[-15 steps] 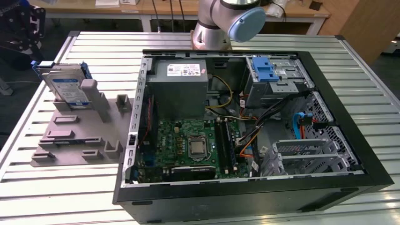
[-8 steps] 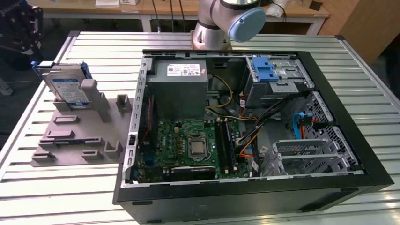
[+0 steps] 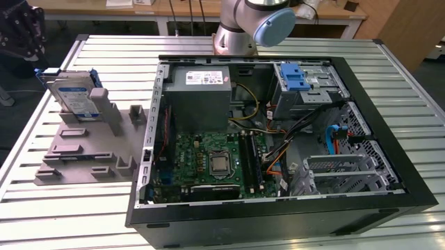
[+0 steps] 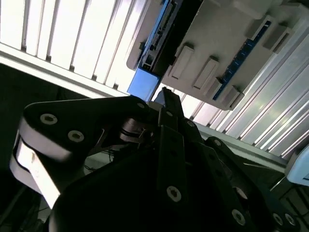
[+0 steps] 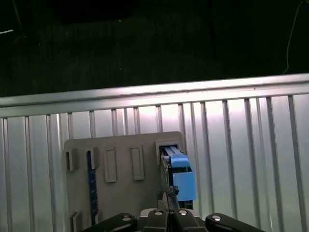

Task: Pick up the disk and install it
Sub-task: 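Pick up the disk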

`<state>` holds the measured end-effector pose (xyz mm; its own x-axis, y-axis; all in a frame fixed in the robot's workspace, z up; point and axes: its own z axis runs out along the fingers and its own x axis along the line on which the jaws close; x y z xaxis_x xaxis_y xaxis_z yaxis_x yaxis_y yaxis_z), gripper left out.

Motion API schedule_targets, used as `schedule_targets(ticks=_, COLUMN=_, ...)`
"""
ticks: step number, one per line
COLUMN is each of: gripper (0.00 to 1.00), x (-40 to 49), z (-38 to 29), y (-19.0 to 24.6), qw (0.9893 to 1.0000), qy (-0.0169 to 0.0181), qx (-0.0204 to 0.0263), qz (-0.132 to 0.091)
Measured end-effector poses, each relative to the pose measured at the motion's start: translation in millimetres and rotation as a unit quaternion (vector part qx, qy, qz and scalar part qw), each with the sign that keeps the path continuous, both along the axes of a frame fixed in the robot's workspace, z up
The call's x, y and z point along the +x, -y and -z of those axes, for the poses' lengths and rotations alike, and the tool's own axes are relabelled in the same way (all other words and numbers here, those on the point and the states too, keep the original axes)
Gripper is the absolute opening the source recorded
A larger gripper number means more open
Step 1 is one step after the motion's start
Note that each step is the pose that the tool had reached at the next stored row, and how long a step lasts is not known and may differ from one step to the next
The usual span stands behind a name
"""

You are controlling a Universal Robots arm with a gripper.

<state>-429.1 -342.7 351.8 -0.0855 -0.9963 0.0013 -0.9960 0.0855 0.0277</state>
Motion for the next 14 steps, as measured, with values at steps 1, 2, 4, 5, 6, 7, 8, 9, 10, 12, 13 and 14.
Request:
schedule_targets(ticks=1, gripper=0.11, x=0.0, z=0.1, y=0.0, qw=1.0, qy=0.0, qx=0.0, qz=-0.008)
schedule_targets(ticks=2, gripper=0.11, x=0.0, z=0.1, y=0.0, qw=0.9999, qy=0.0, qx=0.0, qz=-0.015)
schedule_targets(ticks=4, gripper=0.11, x=0.0, z=0.2, y=0.0, qw=0.9997, qy=0.0, qx=0.0, qz=-0.024)
schedule_targets(ticks=5, gripper=0.11, x=0.0, z=0.2, y=0.0, qw=0.9997, qy=0.0, qx=0.0, qz=-0.025)
schedule_targets(ticks=6, gripper=0.11, x=0.0, z=0.2, y=0.0, qw=0.9997, qy=0.0001, qx=0.0, qz=-0.025)
schedule_targets(ticks=7, gripper=0.11, x=0.0, z=0.2, y=0.0, qw=0.9997, qy=0.0001, qx=0.0, qz=-0.026)
schedule_targets(ticks=8, gripper=0.11, x=0.0, z=0.2, y=0.0, qw=0.9996, qy=0.0001, qx=0.0, qz=-0.027)
schedule_targets(ticks=9, gripper=0.11, x=0.0, z=0.2, y=0.0, qw=0.9996, qy=0.0, qx=0.0, qz=-0.027)
schedule_targets(ticks=10, gripper=0.11, x=0.0, z=0.2, y=0.0, qw=0.9996, qy=0.0001, qx=0.0, qz=-0.028)
schedule_targets(ticks=12, gripper=0.11, x=0.0, z=0.2, y=0.0, qw=0.9996, qy=0.0, qx=0.0, qz=-0.028)
schedule_targets(ticks=13, gripper=0.11, x=0.0, z=0.2, y=0.0, qw=0.9996, qy=0.0, qx=0.0, qz=-0.028)
schedule_targets(ticks=14, gripper=0.11, x=0.0, z=0.2, y=0.0, qw=0.9996, qy=0.0001, qx=0.0, qz=-0.028)
